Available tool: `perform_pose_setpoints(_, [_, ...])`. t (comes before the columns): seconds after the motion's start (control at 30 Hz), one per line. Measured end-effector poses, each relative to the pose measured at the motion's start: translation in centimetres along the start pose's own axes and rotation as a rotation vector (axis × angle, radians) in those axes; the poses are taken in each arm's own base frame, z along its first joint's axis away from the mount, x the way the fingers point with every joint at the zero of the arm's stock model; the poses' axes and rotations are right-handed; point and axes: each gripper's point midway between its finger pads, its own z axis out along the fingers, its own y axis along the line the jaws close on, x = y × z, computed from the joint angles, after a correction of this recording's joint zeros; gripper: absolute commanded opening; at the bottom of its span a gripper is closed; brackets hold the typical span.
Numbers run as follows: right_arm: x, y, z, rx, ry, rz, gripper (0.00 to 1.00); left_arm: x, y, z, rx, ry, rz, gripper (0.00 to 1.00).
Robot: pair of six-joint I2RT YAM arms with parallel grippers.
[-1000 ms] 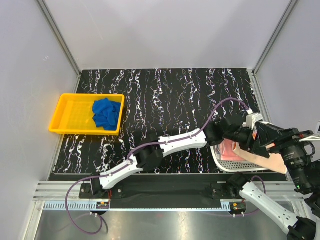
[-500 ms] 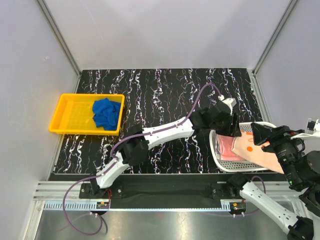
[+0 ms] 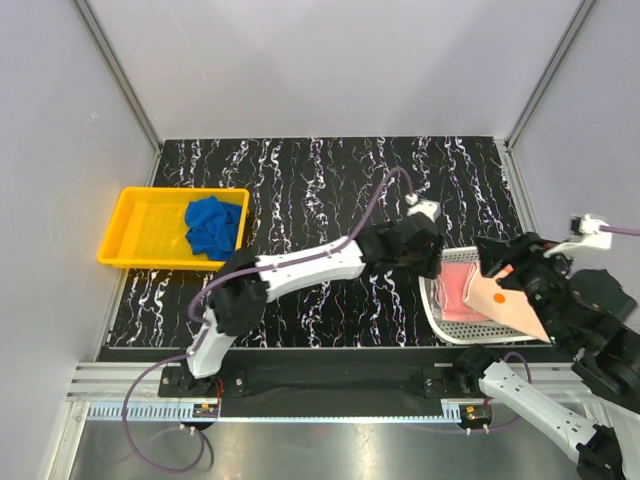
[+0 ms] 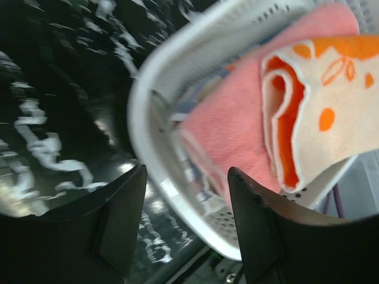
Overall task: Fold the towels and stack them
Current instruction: Neatly place the folded towel into the bin, then grab crumpled towel
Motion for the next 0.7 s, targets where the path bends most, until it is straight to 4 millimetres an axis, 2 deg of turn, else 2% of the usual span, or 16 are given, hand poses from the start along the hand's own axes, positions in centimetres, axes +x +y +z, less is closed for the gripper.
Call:
perform_pose_setpoints(0.07, [0.8, 0.9, 1.3, -0.004, 0.039, -0.019, 0.66, -2.1, 1.7, -2.6, -0.051, -0.059, 0.010, 0.65])
perform_pose_setpoints(0.2, [3.6, 2.9, 4.8, -0.010, 0.139, -0.064, 0.67, -7.9, 5.8, -10.9, -0.146, -0.240, -0.033, 0.67])
perform_pose_setpoints(0.27, [5.4, 3.9, 6.8, -0.015, 0.193, -0.086, 0.67, -10.6, 9.5, -16.0, -0.224, -0.350, -0.086, 0.69])
perform_pose_setpoints(0.33, [7.4, 4.8, 8.7, -0.022, 0.251, -0.106, 0.67, -12.7, 14.7, -20.6, -0.340, -0.453, -0.158, 0.70])
perform_pose_setpoints(0.37, [8.4, 5.4, 9.6, -0.032, 0.280, -0.113, 0.67, -13.1, 17.5, -22.6, -0.409, -0.491, -0.191, 0.70])
perform_pose_setpoints(0.43, [10.3, 6.6, 11.5, -0.052, 0.336, -0.124, 0.67, -12.9, 24.0, -25.6, -0.585, -0.536, -0.263, 0.70])
perform_pose_setpoints(0.5, [12.2, 7.8, 13.3, -0.074, 0.388, -0.134, 0.67, -11.0, 30.1, -27.3, -0.762, -0.510, -0.321, 0.68])
perform_pose_setpoints(0.63, [15.2, 9.3, 15.8, -0.108, 0.461, -0.144, 0.67, -5.7, 38.7, -28.4, -1.010, -0.370, -0.416, 0.65])
perform_pose_setpoints(0.7, [16.4, 9.9, 16.8, -0.122, 0.490, -0.148, 0.66, -3.9, 41.6, -28.7, -1.093, -0.310, -0.455, 0.66])
